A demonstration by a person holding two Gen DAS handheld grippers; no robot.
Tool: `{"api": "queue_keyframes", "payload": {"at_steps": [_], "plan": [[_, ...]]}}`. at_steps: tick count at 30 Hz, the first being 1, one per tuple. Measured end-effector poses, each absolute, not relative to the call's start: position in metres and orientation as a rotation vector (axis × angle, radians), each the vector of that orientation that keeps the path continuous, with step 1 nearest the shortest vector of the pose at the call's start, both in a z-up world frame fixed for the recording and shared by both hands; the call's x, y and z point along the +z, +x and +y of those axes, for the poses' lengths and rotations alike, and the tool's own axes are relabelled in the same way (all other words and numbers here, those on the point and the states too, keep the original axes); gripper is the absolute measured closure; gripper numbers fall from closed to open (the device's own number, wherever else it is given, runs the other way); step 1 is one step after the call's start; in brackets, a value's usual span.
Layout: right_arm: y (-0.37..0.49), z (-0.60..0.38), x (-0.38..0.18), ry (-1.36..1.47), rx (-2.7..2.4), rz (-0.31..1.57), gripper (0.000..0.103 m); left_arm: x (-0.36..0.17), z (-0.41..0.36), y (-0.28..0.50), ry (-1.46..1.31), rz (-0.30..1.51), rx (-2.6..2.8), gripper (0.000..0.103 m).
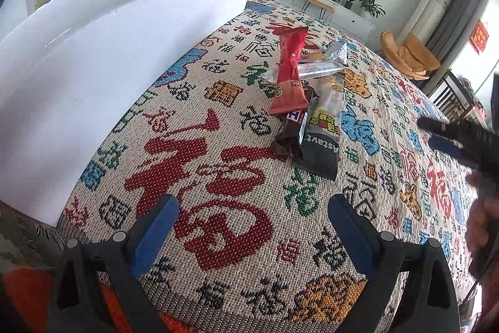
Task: Organize snacks
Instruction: 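Grasp the wrapped corn sausage with the right gripper and lift it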
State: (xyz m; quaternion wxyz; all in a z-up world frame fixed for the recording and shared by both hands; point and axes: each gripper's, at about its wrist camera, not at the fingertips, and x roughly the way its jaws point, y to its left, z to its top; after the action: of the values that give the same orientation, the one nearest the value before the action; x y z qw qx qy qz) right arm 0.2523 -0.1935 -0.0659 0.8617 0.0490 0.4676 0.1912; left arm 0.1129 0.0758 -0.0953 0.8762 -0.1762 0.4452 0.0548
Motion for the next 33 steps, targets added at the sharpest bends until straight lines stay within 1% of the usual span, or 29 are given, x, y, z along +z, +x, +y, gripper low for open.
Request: {"api": "queue_keyframes", "payload": {"at_steps": [3,6,11,13,16,18,20,21,22,23,24,28,29,30,33], "plan": [[0.301,-0.159,-0.041,0.206,0.471,1.020,0.025,-0.098,0.079,0.116,-0.384,0.943,0.113,0.007],[0.350,-0.117,-0.033,0.300,0.523,1.109,0.025,-0.098,0.079,0.115,-0.388,0.941,0.108,0.007],[0.400,-0.068,-0.063,0.389,0.485,1.280,0.027,-0.097,0.086,0.114,-0.424,0.924,0.094,0.007],[0.409,-0.060,-0.076,0.371,0.440,1.301,0.027,-0.098,0.089,0.112,-0.448,0.917,0.088,0.007],[0.418,-0.057,-0.087,0.302,0.361,1.310,0.030,-0.097,0.090,0.113,-0.465,0.912,0.076,0.007],[0.422,-0.057,-0.099,0.290,0.333,1.353,0.037,-0.097,0.089,0.113,-0.465,0.913,0.068,0.007],[0.426,-0.058,-0.102,0.278,0.302,1.344,0.041,-0.097,0.088,0.114,-0.465,0.915,0.062,0.007],[0.428,-0.055,-0.102,0.272,0.310,1.330,0.047,-0.098,0.088,0.115,-0.465,0.916,0.060,0.007],[0.428,-0.052,-0.103,0.271,0.332,1.323,0.050,-0.098,0.088,0.115,-0.465,0.917,0.059,0.007],[0.429,-0.047,-0.104,0.265,0.345,1.319,0.058,-0.098,0.088,0.115,-0.466,0.916,0.059,0.007],[0.429,-0.043,-0.106,0.261,0.359,1.320,0.063,-0.098,0.088,0.115,-0.467,0.916,0.059,0.007],[0.428,-0.025,-0.106,0.192,0.358,1.272,0.061,-0.098,0.088,0.116,-0.470,0.918,0.060,0.007],[0.428,-0.022,-0.106,0.170,0.355,1.258,0.068,-0.098,0.088,0.116,-0.468,0.918,0.061,0.007],[0.428,-0.020,-0.105,0.152,0.346,1.243,0.077,-0.098,0.088,0.116,-0.469,0.917,0.061,0.007],[0.426,-0.025,-0.103,0.207,0.390,1.210,0.081,-0.098,0.091,0.115,-0.483,0.914,0.061,0.007]]}}
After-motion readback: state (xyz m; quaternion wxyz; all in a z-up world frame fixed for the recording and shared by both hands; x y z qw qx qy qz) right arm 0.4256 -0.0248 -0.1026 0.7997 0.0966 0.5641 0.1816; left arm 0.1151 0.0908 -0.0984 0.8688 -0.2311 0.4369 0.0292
